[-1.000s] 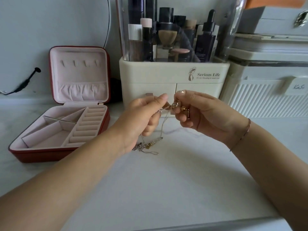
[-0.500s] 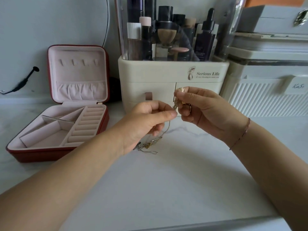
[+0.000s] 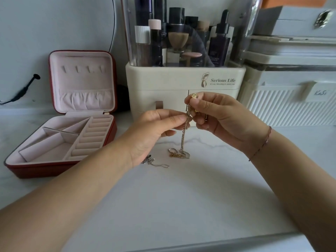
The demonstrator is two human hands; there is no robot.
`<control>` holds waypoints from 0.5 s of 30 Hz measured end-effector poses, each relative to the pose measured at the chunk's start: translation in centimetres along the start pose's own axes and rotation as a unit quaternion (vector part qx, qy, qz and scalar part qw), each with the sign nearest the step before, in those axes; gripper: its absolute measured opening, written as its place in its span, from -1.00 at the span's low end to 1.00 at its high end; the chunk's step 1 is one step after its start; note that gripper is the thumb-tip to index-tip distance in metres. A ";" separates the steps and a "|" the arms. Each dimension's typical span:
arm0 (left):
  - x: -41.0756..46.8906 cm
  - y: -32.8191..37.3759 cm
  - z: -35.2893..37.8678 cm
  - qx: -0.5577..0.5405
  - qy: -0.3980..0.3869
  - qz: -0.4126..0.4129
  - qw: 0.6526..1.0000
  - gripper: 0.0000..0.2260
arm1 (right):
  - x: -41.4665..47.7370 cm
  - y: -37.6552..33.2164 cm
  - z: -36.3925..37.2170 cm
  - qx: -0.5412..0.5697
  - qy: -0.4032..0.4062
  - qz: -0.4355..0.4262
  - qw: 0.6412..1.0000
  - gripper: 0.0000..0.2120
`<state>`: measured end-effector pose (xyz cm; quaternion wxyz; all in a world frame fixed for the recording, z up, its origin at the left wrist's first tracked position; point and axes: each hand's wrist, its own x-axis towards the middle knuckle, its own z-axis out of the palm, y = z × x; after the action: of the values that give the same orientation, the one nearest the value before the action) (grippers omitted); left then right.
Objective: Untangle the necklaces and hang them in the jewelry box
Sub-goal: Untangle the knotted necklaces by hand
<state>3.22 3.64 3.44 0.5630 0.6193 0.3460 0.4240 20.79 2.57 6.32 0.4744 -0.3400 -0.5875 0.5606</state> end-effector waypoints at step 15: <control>0.1 0.1 0.0 0.032 0.031 -0.003 0.999 -0.93 | 0.1 0.6 -0.1 -0.077 -0.029 0.063 0.995 -0.83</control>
<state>3.27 3.69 3.54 0.5332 0.6223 0.3790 0.4299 20.77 2.79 5.77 0.3928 -0.3954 -0.6200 0.5522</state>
